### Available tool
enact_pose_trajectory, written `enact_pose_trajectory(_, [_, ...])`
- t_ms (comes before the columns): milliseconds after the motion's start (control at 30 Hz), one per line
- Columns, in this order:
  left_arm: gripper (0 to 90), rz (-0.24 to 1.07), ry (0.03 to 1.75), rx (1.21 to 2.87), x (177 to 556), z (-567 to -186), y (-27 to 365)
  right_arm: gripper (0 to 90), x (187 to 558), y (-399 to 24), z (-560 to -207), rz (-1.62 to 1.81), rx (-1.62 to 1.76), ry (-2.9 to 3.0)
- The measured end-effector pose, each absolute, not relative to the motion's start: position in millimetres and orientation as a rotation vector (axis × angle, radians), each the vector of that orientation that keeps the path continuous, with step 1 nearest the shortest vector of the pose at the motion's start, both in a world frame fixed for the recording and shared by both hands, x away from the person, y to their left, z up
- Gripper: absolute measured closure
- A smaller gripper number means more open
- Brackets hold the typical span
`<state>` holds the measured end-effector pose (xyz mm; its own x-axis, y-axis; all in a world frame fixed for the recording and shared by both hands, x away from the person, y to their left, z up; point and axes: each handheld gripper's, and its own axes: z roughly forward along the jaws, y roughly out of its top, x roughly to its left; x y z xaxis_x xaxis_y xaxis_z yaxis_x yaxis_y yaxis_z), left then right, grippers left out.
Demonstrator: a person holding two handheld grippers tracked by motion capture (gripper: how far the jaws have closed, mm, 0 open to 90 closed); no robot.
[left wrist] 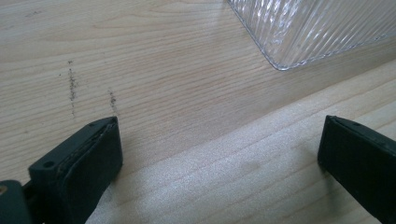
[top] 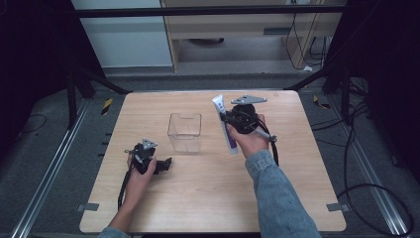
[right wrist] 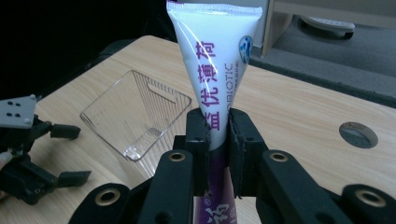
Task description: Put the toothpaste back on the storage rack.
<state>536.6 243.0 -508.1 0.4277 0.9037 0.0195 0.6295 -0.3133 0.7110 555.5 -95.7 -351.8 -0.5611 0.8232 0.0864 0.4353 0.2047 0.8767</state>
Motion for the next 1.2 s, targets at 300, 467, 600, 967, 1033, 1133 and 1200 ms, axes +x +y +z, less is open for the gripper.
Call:
enact_pose_trajectory(300, [0.0, 0.562, 1.288, 2.054, 537, -508, 243, 79.7, 558, -83, -337, 1.349, 1.148, 2.066])
enact_pose_trajectory(467, [0.0, 0.562, 1.288, 2.055, 537, -508, 243, 79.7, 560, -76, -333, 1.361, 1.136, 2.065])
enact_pose_trajectory(600, [0.0, 0.562, 1.288, 2.055, 537, -508, 243, 79.7, 561, -71, -327, 1.373, 1.124, 2.054])
enact_pose_trajectory(967, [0.0, 0.562, 1.289, 2.051, 537, -508, 243, 79.7, 568, -58, -312, 1.395, 1.097, 2.032])
enact_pose_trajectory(1033, [0.0, 0.562, 1.289, 2.051, 537, -508, 243, 79.6, 570, -55, -310, 1.4, 1.092, 2.029])
enact_pose_trajectory(1133, [0.0, 0.562, 1.289, 2.051, 537, -508, 243, 79.6, 572, -51, -307, 1.408, 1.082, 2.033])
enact_pose_trajectory(1200, [0.0, 0.562, 1.29, 2.05, 537, -508, 243, 79.6, 573, -47, -304, 1.409, 1.077, 2.036])
